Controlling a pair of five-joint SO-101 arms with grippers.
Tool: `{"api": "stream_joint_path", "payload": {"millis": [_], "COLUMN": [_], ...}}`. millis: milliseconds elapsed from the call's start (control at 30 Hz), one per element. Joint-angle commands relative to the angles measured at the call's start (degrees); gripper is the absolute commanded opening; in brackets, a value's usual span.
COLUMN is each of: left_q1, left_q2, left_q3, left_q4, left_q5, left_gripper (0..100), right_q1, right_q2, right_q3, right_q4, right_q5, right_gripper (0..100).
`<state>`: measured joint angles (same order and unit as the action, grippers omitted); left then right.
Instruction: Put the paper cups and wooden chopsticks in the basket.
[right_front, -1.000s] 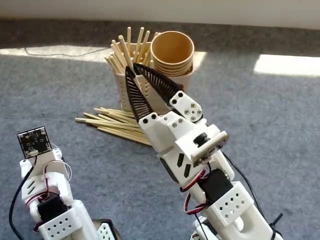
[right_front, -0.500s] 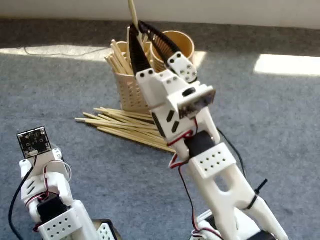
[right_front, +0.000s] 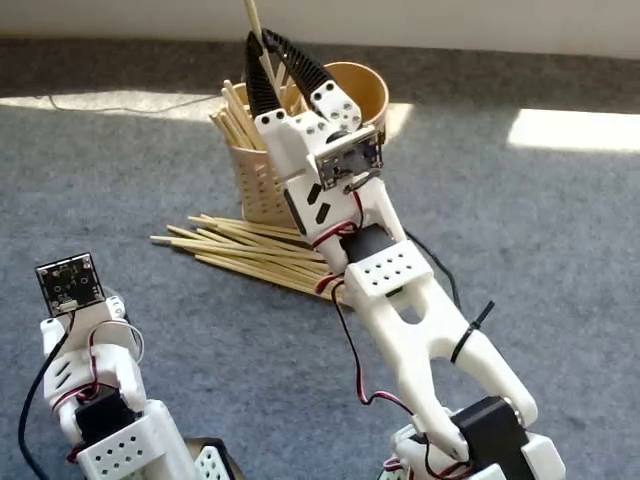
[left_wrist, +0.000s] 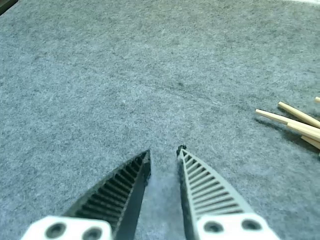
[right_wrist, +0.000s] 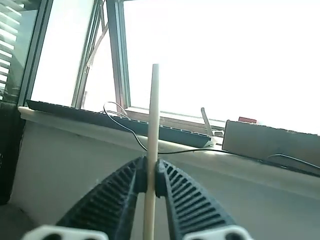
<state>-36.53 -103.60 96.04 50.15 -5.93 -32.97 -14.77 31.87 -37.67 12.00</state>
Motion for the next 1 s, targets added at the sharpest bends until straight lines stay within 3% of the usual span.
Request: {"api": "stream_joint_path", "payload": {"millis": [0, 167, 333, 567, 967], "left_q1": [0.84, 0.84, 0.84, 0.84, 0.84], "left_q2": [-0.31, -0.31, -0.31, -0.31, -0.31], "left_q3": [1.1, 1.1, 1.1, 1.1, 1.1], "left_q4": [-0.35, -0.35, -0.35, -0.35, -0.35], "left_q5": [-0.53, -0.53, -0.53, -0.53, -0.53], "left_gripper": [9, 9, 9, 9, 9], "right_q1": [0.75, 0.66, -0.57, -0.48, -5.93], "right_q2": [-0.04, -0.22, -0.31, -1.19, -22.99], "right_q3": [-2.77, -2.68, -0.57, 1.71, 22.64], "right_q4": [-1.63, -1.36, 1.36, 1.8, 6.29], "right_q5": [-0.44, -0.62, -0.62, -0.7, -0.7], "right_gripper": [0.7, 1.5, 10.0, 9.9, 9.8]}}
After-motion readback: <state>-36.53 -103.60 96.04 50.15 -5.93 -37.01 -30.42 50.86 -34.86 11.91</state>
